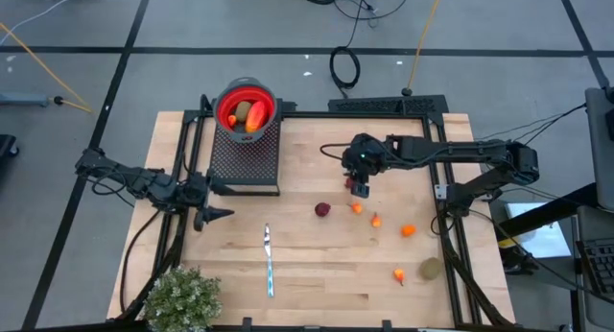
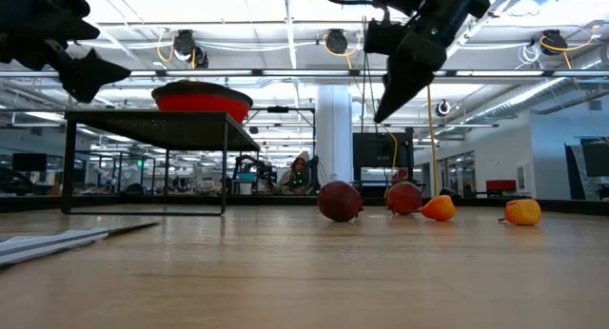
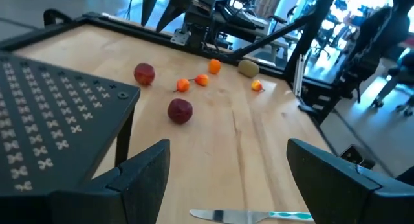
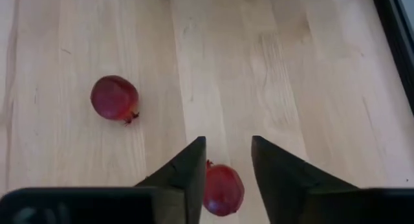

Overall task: Pick & Place Fruit
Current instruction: Put the pomegranate into the red strainer bowl on the shelf

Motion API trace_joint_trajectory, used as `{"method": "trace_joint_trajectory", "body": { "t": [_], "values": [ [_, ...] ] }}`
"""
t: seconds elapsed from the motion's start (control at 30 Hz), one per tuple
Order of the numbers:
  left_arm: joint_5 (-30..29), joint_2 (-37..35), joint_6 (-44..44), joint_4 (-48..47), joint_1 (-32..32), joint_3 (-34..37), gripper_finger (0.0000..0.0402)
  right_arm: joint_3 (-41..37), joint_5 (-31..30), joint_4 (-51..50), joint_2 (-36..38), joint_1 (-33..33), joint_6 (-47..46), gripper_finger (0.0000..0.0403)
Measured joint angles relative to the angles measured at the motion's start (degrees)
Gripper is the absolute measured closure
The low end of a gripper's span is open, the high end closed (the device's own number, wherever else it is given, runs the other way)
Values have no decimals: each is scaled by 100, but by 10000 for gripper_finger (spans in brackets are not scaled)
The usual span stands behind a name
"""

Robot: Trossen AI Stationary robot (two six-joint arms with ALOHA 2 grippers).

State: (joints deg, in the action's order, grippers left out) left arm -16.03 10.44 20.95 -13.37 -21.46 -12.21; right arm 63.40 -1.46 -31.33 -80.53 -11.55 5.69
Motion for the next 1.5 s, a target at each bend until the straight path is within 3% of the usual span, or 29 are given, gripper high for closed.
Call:
{"method": "trace_joint_trajectory", "body": {
  "t": [0.23, 0.43, 1.0, 1.1, 1.3, 1.5],
  "values": [
    [-24, 0, 267, 0, 0, 0, 92, -2, -1, -205, 0, -2, 268, 237],
    [-52, 0, -446, 26, 0, 0, 92, -2, -1, -300, -4, -29, 442, 213],
    [-245, 4, -1138, 30, -2, 2, 96, -6, 96, -424, -674, -122, 1001, 206],
    [-255, 4, -1217, 22, -2, 2, 121, -5, 171, -446, -673, -123, 1003, 206],
    [-256, 4, -1378, 13, -2, 2, 213, -4, 174, -455, -673, -122, 1003, 204],
    [-247, 4, -1377, -2, -1, 2, 305, -7, 174, -452, -673, -122, 1003, 172]
  ]
}}
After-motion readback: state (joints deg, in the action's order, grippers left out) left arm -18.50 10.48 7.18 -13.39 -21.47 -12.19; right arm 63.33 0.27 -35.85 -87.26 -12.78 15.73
